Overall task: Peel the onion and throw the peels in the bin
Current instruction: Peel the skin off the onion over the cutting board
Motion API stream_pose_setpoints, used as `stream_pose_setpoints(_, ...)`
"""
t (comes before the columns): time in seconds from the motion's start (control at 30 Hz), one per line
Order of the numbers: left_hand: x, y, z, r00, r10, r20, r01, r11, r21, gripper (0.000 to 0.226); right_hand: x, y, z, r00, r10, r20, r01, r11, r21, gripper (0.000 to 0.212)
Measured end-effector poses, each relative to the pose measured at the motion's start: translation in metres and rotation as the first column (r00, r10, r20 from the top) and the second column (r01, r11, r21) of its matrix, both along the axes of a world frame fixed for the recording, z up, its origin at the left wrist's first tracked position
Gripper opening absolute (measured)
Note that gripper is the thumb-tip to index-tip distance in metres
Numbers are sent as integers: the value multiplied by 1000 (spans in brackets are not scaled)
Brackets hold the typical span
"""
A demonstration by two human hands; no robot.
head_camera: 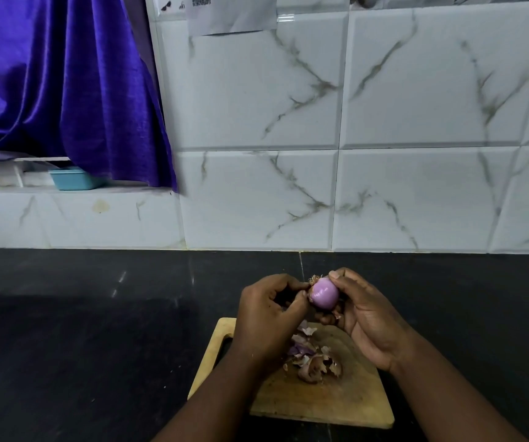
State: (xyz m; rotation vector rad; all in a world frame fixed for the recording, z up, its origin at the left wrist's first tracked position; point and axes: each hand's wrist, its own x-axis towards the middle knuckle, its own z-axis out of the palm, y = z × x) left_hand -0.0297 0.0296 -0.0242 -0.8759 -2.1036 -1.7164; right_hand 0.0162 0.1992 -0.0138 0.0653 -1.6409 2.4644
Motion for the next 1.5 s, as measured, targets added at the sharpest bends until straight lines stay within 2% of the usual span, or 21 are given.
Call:
stream_pose_setpoints(0.1, 0, 1, -1, 1000, 1, 11, -1, 1000, 1, 15, -1, 0, 0, 1000, -16, 10, 16, 1000, -4, 19)
stream_pose_setpoints(0.23, 4, 3, 0, 997, -44, 61, 42, 998, 43, 13, -1, 2, 0, 999, -30, 19, 31, 999, -21, 12)
stream_pose_setpoints(0.3, 6, 3, 1, 997, -39, 63, 36, 998, 43, 17, -1, 1, 0, 999, -48, 5, 49, 999, -21, 15)
stream_pose_setpoints(0.6, 4, 5, -2, 998, 53, 28, -54, 998, 25, 6, -1, -5, 2, 995, -90, -37, 89, 996, -21, 12)
stream_pose_setpoints(0.8, -1, 5, -4, 986, 166, 16, -166, 986, -14, 18, 1, -7, 5, 996, -83, -39, 84, 996, 31, 14)
stream_pose_setpoints(1.0, -9, 2, -4, 964, 267, 16, -264, 960, -92, 21, 7, -5, 8, 996, -86, -6, 86, 995, 40, 18)
stream_pose_setpoints(1.17, -3, 2, -4, 990, 134, 38, -127, 980, -153, 29, 9, -5, 10, 995, -97, 6, 97, 993, 62, 18)
stream_pose_setpoints(1.3, 2, 2, -1, 998, 42, 53, -38, 997, -72, 11, 7, -3, 6, 994, -107, -15, 108, 984, 145, 20)
stream_pose_setpoints(1.5, 1, 3, 0, 995, 56, 78, -50, 996, -76, 4, 3, -2, 2, 996, -79, -32, 84, 974, 209, 19)
